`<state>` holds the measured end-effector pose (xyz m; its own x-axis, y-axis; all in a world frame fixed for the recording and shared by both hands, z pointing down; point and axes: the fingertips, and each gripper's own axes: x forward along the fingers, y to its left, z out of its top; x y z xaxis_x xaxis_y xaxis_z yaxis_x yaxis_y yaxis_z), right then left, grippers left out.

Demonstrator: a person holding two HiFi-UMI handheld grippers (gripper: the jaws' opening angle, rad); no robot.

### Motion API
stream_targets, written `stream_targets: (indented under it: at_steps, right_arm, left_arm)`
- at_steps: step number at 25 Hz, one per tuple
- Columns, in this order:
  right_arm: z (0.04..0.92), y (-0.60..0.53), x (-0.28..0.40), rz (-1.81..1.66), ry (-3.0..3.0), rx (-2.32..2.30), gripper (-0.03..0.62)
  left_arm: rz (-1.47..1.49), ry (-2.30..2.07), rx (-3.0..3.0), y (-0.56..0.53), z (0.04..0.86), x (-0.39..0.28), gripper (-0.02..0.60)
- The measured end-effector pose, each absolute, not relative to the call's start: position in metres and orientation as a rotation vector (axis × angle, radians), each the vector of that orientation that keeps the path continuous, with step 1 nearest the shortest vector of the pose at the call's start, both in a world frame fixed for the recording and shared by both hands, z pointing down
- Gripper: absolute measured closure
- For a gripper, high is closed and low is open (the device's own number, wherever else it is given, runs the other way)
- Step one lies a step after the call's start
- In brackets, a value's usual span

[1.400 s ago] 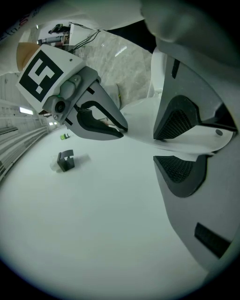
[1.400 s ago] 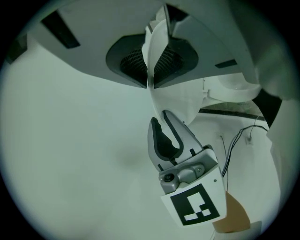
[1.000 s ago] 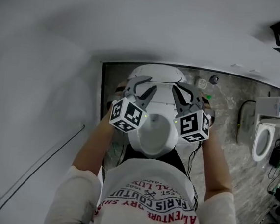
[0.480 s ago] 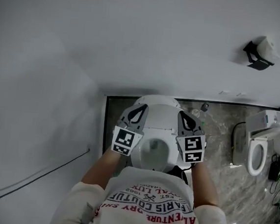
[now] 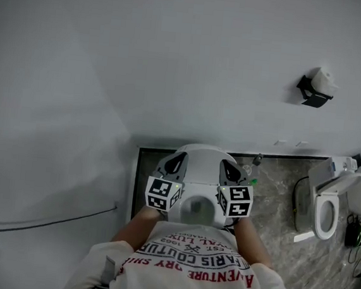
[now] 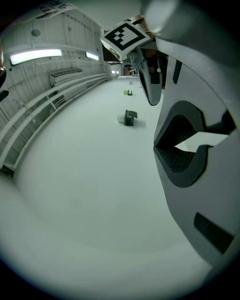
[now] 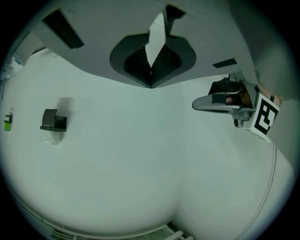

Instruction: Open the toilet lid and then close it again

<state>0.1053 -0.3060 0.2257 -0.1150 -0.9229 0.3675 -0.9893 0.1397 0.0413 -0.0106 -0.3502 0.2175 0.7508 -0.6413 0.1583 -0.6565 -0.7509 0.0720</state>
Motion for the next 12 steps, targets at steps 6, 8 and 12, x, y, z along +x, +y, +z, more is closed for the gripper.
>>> stream_targets:
  at_steps: [6, 8, 12]
  right_arm:
    - [0.216, -0.302, 0.103, 0.307, -2.147, 1.873, 0.579]
    - [0.215, -0.302, 0.105, 0.301, -2.143, 1.881, 0.579]
    - [0.227, -0.299, 0.102, 0.326, -2.146, 1.870, 0.579]
  left_arm:
    - [0.200, -1.045, 2.840, -0.333, 0.210, -0.003, 0.575]
    - [0.210, -1.039, 2.842, -0.331, 0.212, -0.002, 0.575]
    - [0.223, -1.041, 2.829, -0.328, 0.224, -0.004, 0.575]
